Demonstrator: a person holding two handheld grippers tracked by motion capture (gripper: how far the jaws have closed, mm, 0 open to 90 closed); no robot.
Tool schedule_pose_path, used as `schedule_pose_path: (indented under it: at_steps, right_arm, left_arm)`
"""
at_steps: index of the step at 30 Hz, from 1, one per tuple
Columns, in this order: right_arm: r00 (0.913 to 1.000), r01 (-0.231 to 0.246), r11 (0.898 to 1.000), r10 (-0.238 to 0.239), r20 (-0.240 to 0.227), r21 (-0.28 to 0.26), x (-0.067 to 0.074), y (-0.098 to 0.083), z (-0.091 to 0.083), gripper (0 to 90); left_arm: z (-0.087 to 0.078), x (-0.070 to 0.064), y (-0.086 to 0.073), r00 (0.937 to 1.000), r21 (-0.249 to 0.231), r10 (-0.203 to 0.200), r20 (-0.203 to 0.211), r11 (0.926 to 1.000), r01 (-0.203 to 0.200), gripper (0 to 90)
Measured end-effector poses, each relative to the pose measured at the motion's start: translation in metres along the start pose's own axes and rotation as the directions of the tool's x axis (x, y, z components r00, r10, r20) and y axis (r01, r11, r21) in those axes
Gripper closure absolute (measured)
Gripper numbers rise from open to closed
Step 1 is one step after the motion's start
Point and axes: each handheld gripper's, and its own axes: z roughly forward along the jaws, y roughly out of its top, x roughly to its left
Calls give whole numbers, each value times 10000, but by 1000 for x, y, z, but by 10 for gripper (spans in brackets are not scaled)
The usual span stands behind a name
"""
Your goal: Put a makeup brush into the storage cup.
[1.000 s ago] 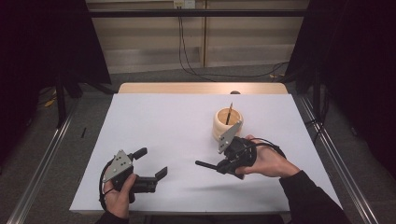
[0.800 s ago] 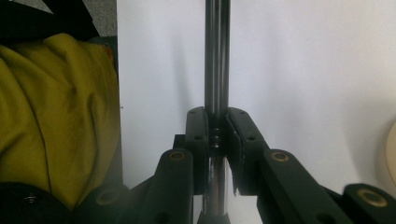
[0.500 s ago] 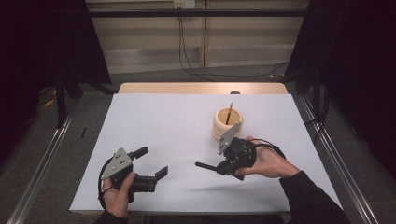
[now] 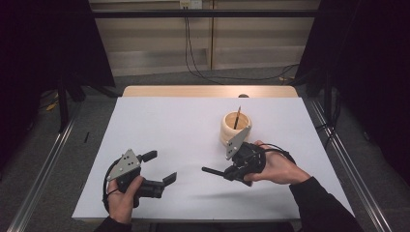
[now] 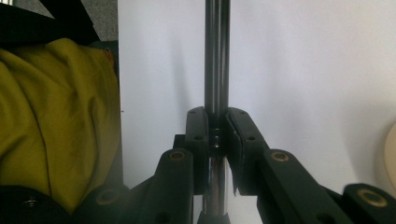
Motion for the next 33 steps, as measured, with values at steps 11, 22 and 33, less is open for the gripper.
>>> schedule_pose_path:
  at_steps: [11,22,33]
  right_arm:
    - [10000,38,9999,-37,-27,111,2,0,0,801]
    - [9999,112,9999,-111,-90,90,1,0,2,801]
    - [9996,248,9995,-245,-169,174,2,1,6,801]
  left_arm:
    - [11,-4,13,9970,211,294,713,9993,-309,6]
    - [23,-7,24,9891,642,571,1360,9957,-663,8]
    - [33,-14,36,9712,1210,949,2187,9849,-1235,10]
